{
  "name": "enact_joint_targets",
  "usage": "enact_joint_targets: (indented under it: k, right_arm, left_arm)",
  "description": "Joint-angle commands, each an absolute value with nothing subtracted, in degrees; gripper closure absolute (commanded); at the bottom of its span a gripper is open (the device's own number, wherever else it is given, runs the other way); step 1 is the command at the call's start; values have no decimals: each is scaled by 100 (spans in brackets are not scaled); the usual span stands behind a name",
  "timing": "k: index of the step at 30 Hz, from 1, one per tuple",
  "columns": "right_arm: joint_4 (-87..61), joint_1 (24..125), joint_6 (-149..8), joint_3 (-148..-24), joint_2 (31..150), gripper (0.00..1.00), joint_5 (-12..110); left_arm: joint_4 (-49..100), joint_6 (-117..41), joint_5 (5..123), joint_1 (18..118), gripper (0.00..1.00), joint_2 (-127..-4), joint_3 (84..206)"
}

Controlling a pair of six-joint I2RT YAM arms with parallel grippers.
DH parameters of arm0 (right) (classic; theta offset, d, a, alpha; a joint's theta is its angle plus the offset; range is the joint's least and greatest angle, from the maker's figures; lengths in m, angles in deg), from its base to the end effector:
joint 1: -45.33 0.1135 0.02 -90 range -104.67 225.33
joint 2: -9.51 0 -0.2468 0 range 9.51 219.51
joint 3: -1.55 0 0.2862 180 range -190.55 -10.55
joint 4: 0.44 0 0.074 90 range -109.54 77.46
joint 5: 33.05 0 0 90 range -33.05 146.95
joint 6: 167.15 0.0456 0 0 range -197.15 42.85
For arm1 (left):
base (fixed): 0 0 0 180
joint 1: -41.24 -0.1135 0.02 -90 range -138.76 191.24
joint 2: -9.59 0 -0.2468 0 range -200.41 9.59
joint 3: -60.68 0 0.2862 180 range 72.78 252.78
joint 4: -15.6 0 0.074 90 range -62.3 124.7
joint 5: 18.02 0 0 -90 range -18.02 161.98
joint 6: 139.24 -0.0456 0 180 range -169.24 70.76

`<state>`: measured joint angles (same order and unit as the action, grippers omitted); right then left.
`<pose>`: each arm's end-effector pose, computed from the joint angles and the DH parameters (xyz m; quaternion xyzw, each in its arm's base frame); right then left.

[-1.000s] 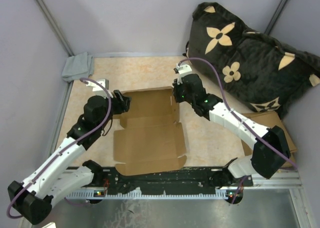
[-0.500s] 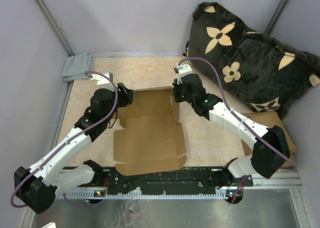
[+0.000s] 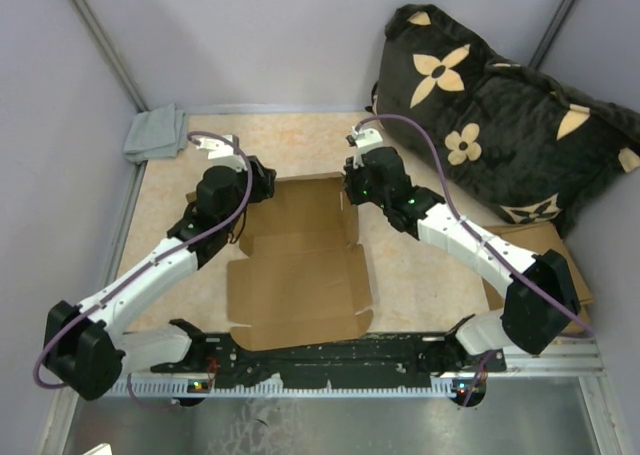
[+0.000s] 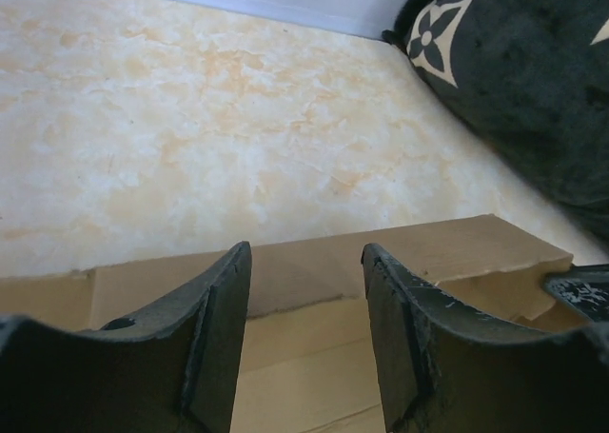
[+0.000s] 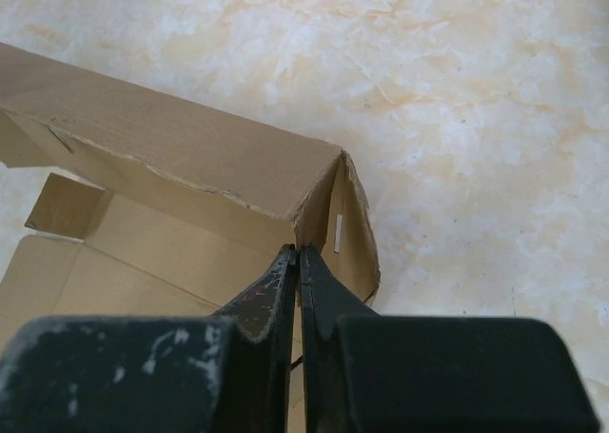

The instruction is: Fold the paper box

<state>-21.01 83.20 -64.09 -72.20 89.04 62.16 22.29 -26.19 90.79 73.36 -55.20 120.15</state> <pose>0.2922 0.2220 0.2744 -0.1589 0.8341 0.1916 0.4922 0.2741 -0.1547 0.2859 -0.0419 0.7725 -0.1749 0.6090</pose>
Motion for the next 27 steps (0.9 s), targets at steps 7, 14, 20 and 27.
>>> enact_joint_targets:
  k: [7,14,20,27]
  right_arm:
    - [-1903,8387,-6584,-7274,9002,94,5718]
    - [-2031,8384,-6689,-7262,8930,88,5583]
    - [-2068,8383,-6810,-7232,8759,72,5348]
    - [-2154,8378,-6940,-7117,8426,54,5605]
  left_arm:
    - [1118,-3187,9220,7350,44,-6372,12183]
    - [1239,-3180,9056,7353,46,-6622,12217]
    - [1358,-3245,9036,7350,48,-6801,12314]
    - [1529,-3242,9040,7350,50,-7033,12484]
